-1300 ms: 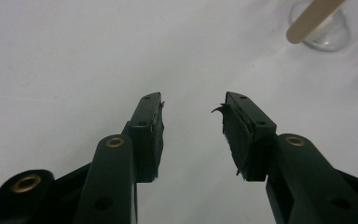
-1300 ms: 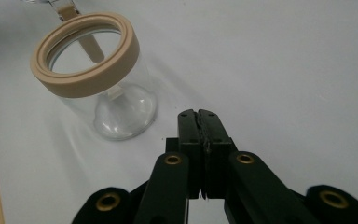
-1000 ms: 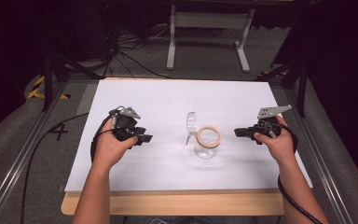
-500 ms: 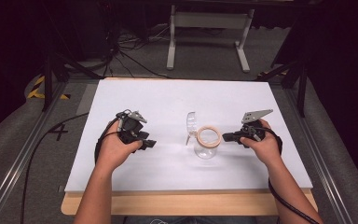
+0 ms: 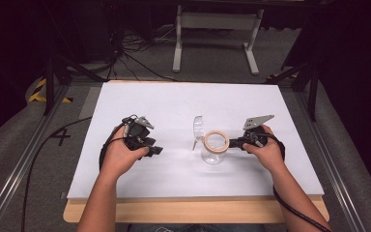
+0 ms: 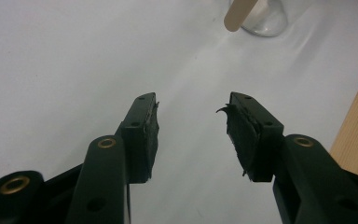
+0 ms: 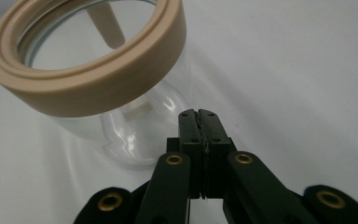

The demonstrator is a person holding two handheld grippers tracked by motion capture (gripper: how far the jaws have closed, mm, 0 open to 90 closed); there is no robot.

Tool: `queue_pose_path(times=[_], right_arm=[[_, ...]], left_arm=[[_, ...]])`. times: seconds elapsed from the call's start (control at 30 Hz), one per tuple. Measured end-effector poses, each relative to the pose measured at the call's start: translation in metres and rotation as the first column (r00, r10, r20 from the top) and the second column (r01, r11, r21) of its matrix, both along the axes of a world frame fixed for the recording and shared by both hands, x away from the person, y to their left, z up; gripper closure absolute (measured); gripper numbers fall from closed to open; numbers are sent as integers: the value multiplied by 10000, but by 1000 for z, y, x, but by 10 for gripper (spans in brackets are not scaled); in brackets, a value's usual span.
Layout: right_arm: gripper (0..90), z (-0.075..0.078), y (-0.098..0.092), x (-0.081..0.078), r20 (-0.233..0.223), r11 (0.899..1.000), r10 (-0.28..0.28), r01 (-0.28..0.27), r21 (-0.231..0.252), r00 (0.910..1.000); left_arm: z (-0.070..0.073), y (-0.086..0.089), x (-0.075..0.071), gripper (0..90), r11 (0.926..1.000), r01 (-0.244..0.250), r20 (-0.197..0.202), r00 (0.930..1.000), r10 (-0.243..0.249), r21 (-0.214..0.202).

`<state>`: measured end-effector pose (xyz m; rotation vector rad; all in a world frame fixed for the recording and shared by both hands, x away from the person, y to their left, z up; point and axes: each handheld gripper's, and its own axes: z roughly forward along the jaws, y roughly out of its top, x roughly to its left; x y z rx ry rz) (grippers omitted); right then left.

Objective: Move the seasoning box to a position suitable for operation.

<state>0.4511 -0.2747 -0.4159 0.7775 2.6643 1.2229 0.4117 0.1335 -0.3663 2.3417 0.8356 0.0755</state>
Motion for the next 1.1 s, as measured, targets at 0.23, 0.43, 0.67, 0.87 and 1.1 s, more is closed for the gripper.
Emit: queue_pose_path(times=[0.23, 0.43, 0.67, 0.87, 1.1], right_arm=[[900, -4, 6, 8, -52, 9998, 194, -194, 43, 9998], [900, -5, 7, 10, -111, 9996, 262, -262, 44, 9996], [900, -5, 7, 9, -170, 9994, 293, -296, -160, 9994], [900, -5, 7, 5, -255, 9989, 375, -382, -276, 9990], [900, -3, 10, -4, -288, 9970, 570, -584, -499, 9980]], left_arm=[[-3, 4, -4, 538, 9998, -181, -54, 9998, 180, -41], [-3, 6, -4, 538, 9998, -191, -41, 9998, 191, 2], [-3, 4, -4, 535, 9998, -178, -83, 9998, 178, -23], [-3, 2, -1, 533, 10000, -82, -72, 9999, 82, -17], [-3, -2, 4, 528, 9999, 16, -105, 9999, -17, -133]])
